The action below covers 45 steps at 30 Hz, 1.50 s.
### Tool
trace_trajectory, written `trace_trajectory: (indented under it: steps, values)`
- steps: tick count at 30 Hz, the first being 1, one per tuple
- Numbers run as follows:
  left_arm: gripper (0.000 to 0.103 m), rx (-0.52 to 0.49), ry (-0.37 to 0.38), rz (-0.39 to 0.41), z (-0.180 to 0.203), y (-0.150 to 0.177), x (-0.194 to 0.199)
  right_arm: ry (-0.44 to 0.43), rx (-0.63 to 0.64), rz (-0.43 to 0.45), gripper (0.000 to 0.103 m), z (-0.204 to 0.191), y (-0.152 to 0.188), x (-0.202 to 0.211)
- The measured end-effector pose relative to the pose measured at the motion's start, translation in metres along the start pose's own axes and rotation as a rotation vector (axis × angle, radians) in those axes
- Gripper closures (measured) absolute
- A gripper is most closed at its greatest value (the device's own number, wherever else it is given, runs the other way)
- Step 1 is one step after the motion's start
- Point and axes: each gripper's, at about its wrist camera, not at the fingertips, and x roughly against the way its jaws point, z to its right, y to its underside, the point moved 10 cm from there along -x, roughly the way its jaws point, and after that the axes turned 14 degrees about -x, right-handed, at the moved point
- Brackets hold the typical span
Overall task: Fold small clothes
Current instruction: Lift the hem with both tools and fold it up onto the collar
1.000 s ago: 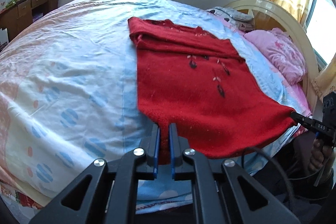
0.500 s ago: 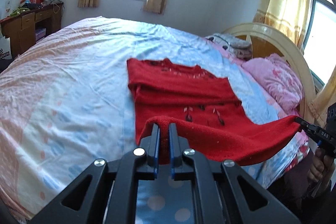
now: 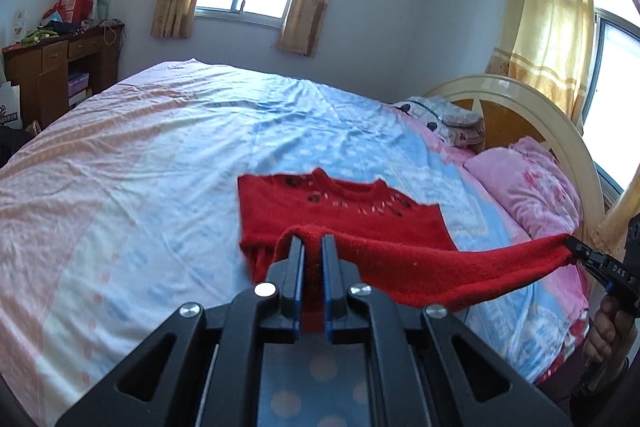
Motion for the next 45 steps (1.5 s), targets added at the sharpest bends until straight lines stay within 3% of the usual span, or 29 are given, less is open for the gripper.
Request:
trace_trajectory:
  steps: [14,22,30,38,40,41,42,43,44,45]
  values:
    - [0.095,0.037,-0.019,-0.04,-0.021,-0.032,-0.066,0.066,-0.002,-0.05,0.098,0.011,-0.039,-0.081]
    - [0.095,0.033,-0.056,-0.091,-0.04,-0.046,-0.125,0.135,-0.032,-0.098,0.098,0.03,-0.058,-0.151]
    - [0.095,0.029,-0.082,-0.192,-0.057,-0.035,-0.196,0.238,-0.084,-0.19,0.098,0.074,-0.048,-0.229]
    - [0.095,0.02,-0.105,-0.276,-0.061,-0.019,-0.245,0.324,-0.126,-0.211,0.098,0.113,-0.048,-0.27]
    - [0.091,0.023,-0.122,-0.285,-0.065,-0.017,-0.251,0.337,-0.13,-0.207,0.097,0.119,-0.05,-0.277]
    - [0.09,0.031,-0.137,-0.286,-0.068,-0.017,-0.251,0.359,-0.12,-0.189,0.096,0.12,-0.052,-0.277]
    - [0.09,0.045,-0.142,-0.285,-0.07,-0.016,-0.249,0.379,-0.109,-0.171,0.086,0.121,-0.054,-0.275]
    - [0.086,0.06,-0.147,-0.276,-0.073,-0.016,-0.243,0.38,-0.087,-0.158,0.076,0.117,-0.055,-0.271]
    - [0.082,0.068,-0.155,-0.266,-0.077,-0.017,-0.237,0.357,-0.075,-0.151,0.057,0.112,-0.054,-0.268]
    - [0.072,0.07,-0.171,-0.251,-0.08,-0.018,-0.229,0.326,-0.061,-0.144,0.054,0.104,-0.053,-0.264]
